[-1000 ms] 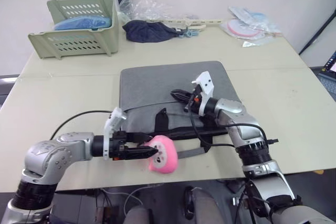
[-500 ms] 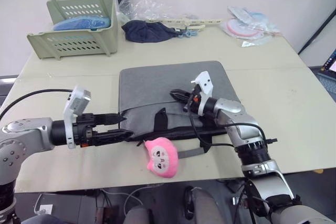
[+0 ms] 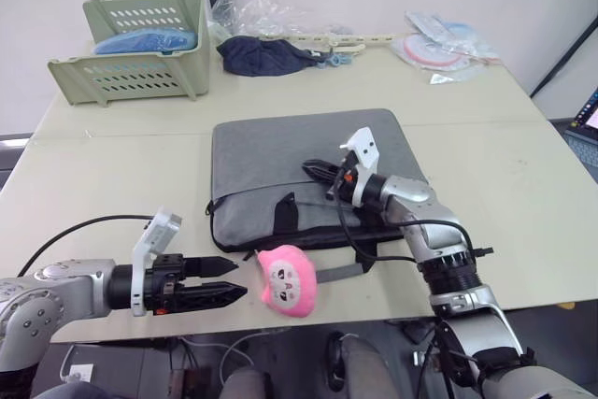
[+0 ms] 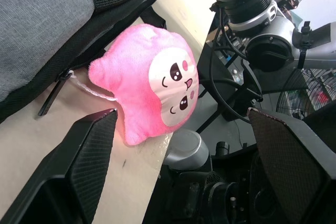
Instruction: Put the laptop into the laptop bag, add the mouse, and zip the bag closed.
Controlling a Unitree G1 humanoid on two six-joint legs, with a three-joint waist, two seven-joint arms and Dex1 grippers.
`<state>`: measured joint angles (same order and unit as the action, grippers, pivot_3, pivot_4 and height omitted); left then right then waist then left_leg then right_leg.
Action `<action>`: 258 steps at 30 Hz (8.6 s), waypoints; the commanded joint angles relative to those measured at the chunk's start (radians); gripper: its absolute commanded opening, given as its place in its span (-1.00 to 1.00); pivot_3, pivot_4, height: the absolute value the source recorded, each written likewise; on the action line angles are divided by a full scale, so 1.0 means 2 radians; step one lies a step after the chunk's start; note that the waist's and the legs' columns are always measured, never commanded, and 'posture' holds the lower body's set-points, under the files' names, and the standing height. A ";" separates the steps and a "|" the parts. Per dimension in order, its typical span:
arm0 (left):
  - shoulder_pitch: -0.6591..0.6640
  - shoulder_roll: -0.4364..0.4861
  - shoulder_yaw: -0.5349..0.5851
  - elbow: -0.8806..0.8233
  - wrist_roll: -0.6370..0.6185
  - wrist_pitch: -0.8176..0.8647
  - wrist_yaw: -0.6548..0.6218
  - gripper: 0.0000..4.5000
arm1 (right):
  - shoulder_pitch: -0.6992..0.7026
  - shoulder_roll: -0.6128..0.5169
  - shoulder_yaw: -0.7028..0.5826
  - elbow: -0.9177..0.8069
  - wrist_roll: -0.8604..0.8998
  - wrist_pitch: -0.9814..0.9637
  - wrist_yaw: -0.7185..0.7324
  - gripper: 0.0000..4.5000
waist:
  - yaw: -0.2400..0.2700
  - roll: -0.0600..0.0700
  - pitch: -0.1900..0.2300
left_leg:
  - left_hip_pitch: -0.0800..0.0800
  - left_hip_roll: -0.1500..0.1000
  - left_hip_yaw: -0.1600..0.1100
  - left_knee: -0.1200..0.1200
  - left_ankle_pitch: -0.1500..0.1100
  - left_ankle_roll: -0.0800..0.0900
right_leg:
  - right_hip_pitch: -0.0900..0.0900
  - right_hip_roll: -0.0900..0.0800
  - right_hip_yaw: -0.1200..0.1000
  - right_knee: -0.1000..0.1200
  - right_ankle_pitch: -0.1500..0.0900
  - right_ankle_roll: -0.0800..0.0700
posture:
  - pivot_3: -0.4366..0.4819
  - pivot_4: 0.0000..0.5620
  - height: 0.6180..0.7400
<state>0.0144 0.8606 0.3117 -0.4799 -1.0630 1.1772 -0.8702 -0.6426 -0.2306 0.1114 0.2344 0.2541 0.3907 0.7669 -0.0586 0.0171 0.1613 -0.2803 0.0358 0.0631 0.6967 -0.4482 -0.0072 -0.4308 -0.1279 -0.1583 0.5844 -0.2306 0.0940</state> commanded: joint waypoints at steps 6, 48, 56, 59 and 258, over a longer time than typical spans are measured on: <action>-0.007 -0.042 -0.049 0.006 0.057 -0.068 0.034 0.89 | 0.031 0.001 0.026 0.039 -0.022 0.021 -0.006 -1.00 | 0.000 -0.001 -0.001 | 0.000 0.000 0.000 0.000 0.000 0.000 | 0.000 0.000 0.000 0.000 0.000 0.000 | -0.05 -0.47 1.00; -0.056 -0.108 -0.129 0.032 0.110 -0.136 0.036 0.89 | 0.035 -0.001 0.023 0.035 -0.021 0.023 -0.009 -1.00 | 0.001 -0.001 -0.001 | 0.000 0.000 0.000 0.000 0.000 0.000 | 0.000 0.000 0.000 0.000 0.000 0.000 | -0.05 -0.47 1.00; -0.052 -0.113 -0.142 0.043 0.107 -0.126 0.025 0.89 | 0.038 -0.002 0.022 0.032 -0.022 0.023 -0.011 -1.00 | 0.001 -0.001 -0.001 | 0.000 0.000 0.000 0.000 0.000 0.000 | 0.000 0.000 0.000 0.000 0.000 0.000 | -0.05 -0.47 1.00; -0.049 -0.112 -0.146 0.044 0.108 -0.125 0.019 0.89 | 0.039 -0.002 0.023 0.030 -0.022 0.024 -0.011 -1.00 | 0.001 -0.001 -0.001 | 0.000 0.000 0.000 0.000 0.000 0.000 | 0.000 0.000 0.000 0.000 0.000 0.000 | -0.05 -0.47 1.00; -0.202 -0.026 0.015 0.209 0.185 -0.175 -0.006 0.98 | -0.085 -0.107 -0.111 -0.272 0.050 0.255 -0.088 -1.00 | 0.003 0.003 0.007 | -0.006 0.001 0.003 0.000 0.001 -0.001 | -0.008 0.002 -0.002 0.000 0.000 0.000 | -0.05 -0.47 1.00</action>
<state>-0.4185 0.7723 0.3129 -0.0994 -0.7067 0.8622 -0.8576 -0.8014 -0.3553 -0.0218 -0.2590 0.3257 0.8405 0.5953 -0.0533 0.0241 0.1753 -0.2916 0.0372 0.0691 0.6972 -0.4463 -0.0087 -0.4459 -0.1245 -0.1622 0.5839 -0.2304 0.0943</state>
